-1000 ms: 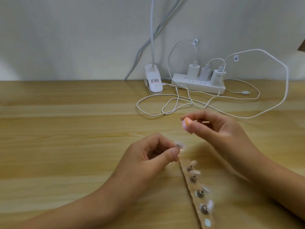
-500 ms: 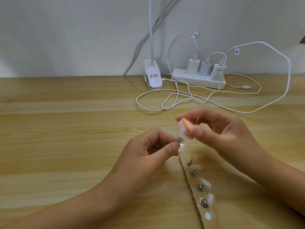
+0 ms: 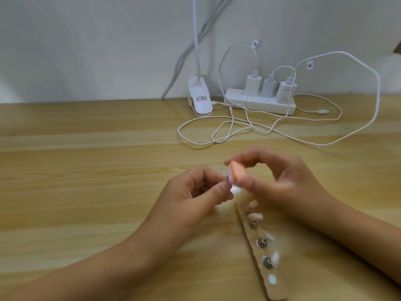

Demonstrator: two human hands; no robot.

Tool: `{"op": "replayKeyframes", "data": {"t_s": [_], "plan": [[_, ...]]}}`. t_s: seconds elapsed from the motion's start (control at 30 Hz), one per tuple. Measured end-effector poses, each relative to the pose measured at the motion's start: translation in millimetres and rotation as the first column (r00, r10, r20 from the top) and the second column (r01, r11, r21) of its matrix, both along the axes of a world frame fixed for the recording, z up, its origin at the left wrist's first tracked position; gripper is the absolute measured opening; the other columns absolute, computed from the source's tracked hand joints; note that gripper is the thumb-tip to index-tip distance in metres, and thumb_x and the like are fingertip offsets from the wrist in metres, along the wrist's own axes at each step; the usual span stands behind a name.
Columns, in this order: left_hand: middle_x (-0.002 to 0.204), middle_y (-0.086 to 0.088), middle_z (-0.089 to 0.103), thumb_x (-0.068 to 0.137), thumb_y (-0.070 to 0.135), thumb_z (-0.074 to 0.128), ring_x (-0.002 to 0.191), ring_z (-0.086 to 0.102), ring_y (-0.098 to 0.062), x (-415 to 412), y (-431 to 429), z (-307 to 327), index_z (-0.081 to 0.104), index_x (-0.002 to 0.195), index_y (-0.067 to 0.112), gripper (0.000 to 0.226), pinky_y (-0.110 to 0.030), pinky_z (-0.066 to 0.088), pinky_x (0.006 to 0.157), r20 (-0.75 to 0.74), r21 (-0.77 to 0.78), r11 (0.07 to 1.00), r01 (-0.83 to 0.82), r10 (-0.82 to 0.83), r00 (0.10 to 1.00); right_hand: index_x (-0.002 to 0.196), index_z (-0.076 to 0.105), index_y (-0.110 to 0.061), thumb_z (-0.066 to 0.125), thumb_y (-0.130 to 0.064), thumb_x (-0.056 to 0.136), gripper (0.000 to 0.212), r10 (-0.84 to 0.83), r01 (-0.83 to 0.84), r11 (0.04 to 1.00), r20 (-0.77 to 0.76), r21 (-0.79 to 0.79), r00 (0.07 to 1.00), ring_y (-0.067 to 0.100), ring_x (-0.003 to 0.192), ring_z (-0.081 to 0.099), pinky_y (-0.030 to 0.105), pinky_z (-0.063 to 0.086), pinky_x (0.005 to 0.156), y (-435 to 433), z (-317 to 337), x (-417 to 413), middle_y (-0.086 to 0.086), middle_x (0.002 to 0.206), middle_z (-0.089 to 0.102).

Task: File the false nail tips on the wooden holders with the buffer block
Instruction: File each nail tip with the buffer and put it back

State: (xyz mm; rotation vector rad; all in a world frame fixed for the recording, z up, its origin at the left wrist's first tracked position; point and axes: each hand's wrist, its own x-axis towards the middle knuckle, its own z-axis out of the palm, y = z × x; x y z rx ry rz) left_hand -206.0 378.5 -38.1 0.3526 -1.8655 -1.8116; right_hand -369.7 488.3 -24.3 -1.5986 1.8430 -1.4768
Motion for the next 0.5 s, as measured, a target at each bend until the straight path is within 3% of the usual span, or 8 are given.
{"op": "replayKeyframes", "data": {"t_s": [0.1, 0.2, 0.23, 0.3, 0.37, 0.43, 0.5], "plan": [[0.078, 0.003, 0.074, 0.081, 0.025, 0.07, 0.074, 0.067, -0.003, -0.1, 0.0, -0.3, 0.072, 0.074, 0.032, 0.01, -0.012, 0.049, 0.069, -0.003, 0.013, 1.0, -0.005, 0.005, 1.0, 0.094, 0.075, -0.021, 0.076, -0.043, 0.08, 0.026, -0.073, 0.076, 0.997, 0.138, -0.017, 0.988, 0.021, 0.092, 0.064, 0.044, 0.049, 0.09, -0.9, -1.2, -4.3, -0.003, 0.095, 0.073], [0.075, 0.001, 0.073, 0.079, 0.025, 0.071, 0.07, 0.065, -0.003, -1.3, -0.5, -0.2, 0.072, 0.075, 0.025, 0.004, -0.012, 0.048, 0.067, -0.014, 0.013, 1.0, -0.014, 0.014, 1.0, 0.097, 0.075, -0.026, 0.075, -0.044, 0.078, 0.026, -0.015, 0.015, 1.0, -0.011, -0.005, 1.0, 0.01, 0.09, 0.061, 0.024, 0.047, 0.084, -0.3, -2.6, -0.4, -0.011, 0.094, 0.072], [0.073, 0.001, 0.072, 0.076, 0.026, 0.068, 0.069, 0.065, -0.003, -1.6, -0.8, -0.1, 0.071, 0.076, 0.022, 0.005, -0.012, 0.048, 0.067, -0.019, 0.023, 1.0, -0.021, 0.021, 1.0, 0.093, 0.075, -0.027, 0.078, -0.045, 0.077, 0.025, -0.058, 0.058, 0.998, 0.002, 0.027, 0.998, 0.006, 0.086, 0.059, 0.021, 0.045, 0.081, -2.1, -2.8, -2.9, -0.011, 0.092, 0.072], [0.072, 0.0, 0.072, 0.074, 0.027, 0.067, 0.068, 0.065, -0.002, -1.1, -0.3, 0.4, 0.071, 0.082, 0.016, 0.015, -0.011, 0.048, 0.066, -0.033, 0.042, 0.999, -0.028, 0.03, 0.999, 0.088, 0.075, -0.025, 0.073, -0.045, 0.076, 0.023, -0.159, 0.154, 0.986, 0.09, 0.062, 0.983, 0.013, 0.079, 0.059, 0.025, 0.045, 0.076, -5.1, -1.4, -11.8, -0.006, 0.089, 0.073], [0.073, 0.001, 0.072, 0.077, 0.027, 0.07, 0.069, 0.066, -0.002, -0.6, -0.1, 1.6, 0.072, 0.087, 0.016, 0.015, -0.011, 0.048, 0.066, -0.038, 0.041, 0.999, -0.017, 0.019, 0.999, 0.09, 0.076, -0.024, 0.071, -0.043, 0.081, 0.022, -0.169, 0.162, 0.985, 0.132, 0.057, 0.977, 0.025, 0.089, 0.064, 0.032, 0.05, 0.082, -5.6, 0.7, -18.9, -0.008, 0.091, 0.075], [0.076, 0.0, 0.073, 0.082, 0.026, 0.072, 0.072, 0.066, -0.004, 0.3, 0.0, 1.4, 0.071, 0.092, 0.022, 0.011, -0.012, 0.049, 0.069, -0.035, 0.037, 0.999, -0.007, 0.008, 0.999, 0.096, 0.076, -0.026, 0.074, -0.046, 0.084, 0.023, -0.111, 0.106, 0.994, 0.162, 0.039, 0.981, 0.02, 0.095, 0.068, 0.034, 0.053, 0.089, -2.8, 1.1, -16.2, -0.009, 0.096, 0.076], [0.078, -0.002, 0.073, 0.08, 0.026, 0.071, 0.074, 0.066, -0.006, 1.0, -1.3, 0.6, 0.066, 0.093, 0.025, 0.015, -0.014, 0.049, 0.07, -0.036, 0.035, 0.999, -0.002, 0.003, 0.999, 0.101, 0.075, -0.029, 0.07, -0.049, 0.08, 0.029, -0.053, 0.052, 0.999, 0.211, 0.013, 0.976, 0.009, 0.093, 0.069, 0.026, 0.055, 0.084, -2.3, 0.8, -11.6, -0.007, 0.099, 0.076]]}}
